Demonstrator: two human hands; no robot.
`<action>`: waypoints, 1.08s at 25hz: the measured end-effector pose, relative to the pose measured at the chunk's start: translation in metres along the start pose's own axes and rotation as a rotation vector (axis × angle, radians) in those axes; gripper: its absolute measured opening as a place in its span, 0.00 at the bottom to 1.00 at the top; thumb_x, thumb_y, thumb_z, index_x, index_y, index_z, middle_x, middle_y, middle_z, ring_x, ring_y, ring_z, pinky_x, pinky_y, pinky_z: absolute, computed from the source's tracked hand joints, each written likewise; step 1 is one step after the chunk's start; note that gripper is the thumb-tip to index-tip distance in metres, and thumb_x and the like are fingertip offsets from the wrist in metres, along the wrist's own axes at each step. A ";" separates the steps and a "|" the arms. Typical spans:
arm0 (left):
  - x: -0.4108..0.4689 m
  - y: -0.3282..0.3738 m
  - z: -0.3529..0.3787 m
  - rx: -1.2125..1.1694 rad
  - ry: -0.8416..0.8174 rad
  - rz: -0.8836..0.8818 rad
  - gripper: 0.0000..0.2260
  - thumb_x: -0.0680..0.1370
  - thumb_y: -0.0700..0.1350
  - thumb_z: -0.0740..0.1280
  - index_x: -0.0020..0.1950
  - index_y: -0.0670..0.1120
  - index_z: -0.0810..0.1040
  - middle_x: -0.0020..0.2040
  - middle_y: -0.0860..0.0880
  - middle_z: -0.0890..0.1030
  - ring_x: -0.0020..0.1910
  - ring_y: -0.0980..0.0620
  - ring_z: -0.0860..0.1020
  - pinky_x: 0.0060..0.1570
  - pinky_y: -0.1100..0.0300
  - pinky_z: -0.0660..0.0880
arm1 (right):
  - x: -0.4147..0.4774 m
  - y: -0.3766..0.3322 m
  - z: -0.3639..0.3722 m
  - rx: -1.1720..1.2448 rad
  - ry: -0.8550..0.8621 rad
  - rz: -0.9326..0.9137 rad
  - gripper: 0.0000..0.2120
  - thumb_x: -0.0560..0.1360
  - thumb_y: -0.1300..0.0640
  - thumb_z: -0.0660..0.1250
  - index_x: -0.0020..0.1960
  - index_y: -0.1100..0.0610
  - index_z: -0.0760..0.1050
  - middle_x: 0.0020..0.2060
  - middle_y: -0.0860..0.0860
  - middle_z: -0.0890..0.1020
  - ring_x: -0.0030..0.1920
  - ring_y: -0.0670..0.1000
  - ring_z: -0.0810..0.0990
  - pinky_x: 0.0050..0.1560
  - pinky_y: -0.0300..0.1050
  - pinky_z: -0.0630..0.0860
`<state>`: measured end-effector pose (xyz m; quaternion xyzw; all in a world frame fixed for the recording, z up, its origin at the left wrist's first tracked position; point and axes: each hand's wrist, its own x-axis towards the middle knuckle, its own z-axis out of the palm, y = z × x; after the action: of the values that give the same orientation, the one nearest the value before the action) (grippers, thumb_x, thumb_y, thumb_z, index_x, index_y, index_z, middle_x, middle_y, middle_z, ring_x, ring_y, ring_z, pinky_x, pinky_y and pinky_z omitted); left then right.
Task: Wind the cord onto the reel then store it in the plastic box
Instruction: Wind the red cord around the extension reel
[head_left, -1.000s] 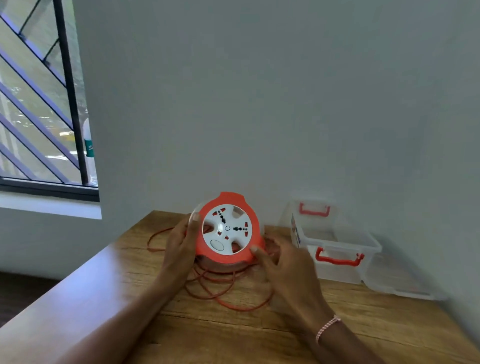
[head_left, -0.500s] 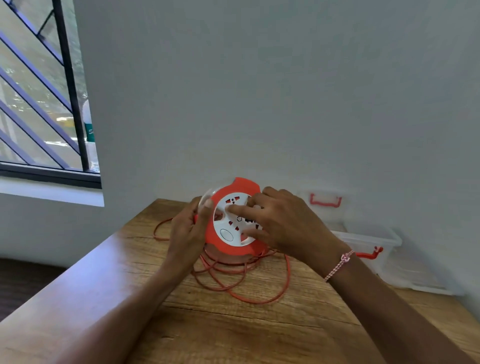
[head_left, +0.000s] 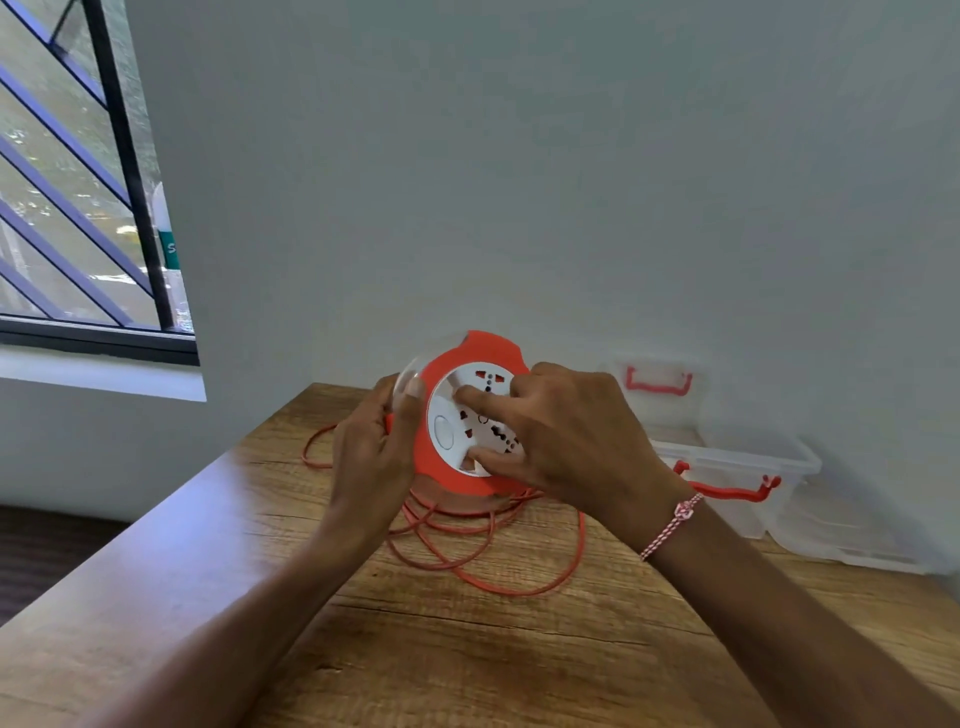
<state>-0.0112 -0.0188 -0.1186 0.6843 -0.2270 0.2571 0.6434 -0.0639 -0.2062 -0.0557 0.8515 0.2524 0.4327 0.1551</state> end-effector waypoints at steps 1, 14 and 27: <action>-0.001 -0.001 0.001 0.014 0.007 0.008 0.11 0.86 0.57 0.59 0.63 0.65 0.79 0.46 0.53 0.87 0.41 0.50 0.87 0.33 0.53 0.85 | 0.000 -0.003 0.000 0.019 -0.014 0.057 0.28 0.74 0.33 0.68 0.69 0.47 0.78 0.38 0.52 0.86 0.36 0.54 0.83 0.32 0.40 0.67; 0.000 -0.007 0.003 0.016 0.049 0.029 0.14 0.83 0.64 0.58 0.63 0.62 0.77 0.47 0.64 0.86 0.43 0.60 0.87 0.35 0.65 0.83 | -0.001 -0.012 0.008 0.614 0.006 0.706 0.18 0.75 0.36 0.71 0.54 0.48 0.76 0.31 0.44 0.84 0.30 0.43 0.83 0.33 0.40 0.81; -0.001 -0.006 0.003 -0.044 0.057 -0.046 0.15 0.83 0.60 0.60 0.67 0.60 0.77 0.48 0.65 0.87 0.44 0.59 0.88 0.35 0.65 0.83 | -0.005 0.001 0.003 0.007 -0.107 -0.093 0.30 0.80 0.43 0.67 0.80 0.45 0.63 0.56 0.59 0.84 0.45 0.58 0.87 0.35 0.47 0.82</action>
<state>-0.0082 -0.0210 -0.1240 0.6676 -0.1983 0.2565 0.6702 -0.0638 -0.2098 -0.0597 0.8613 0.2845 0.3779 0.1854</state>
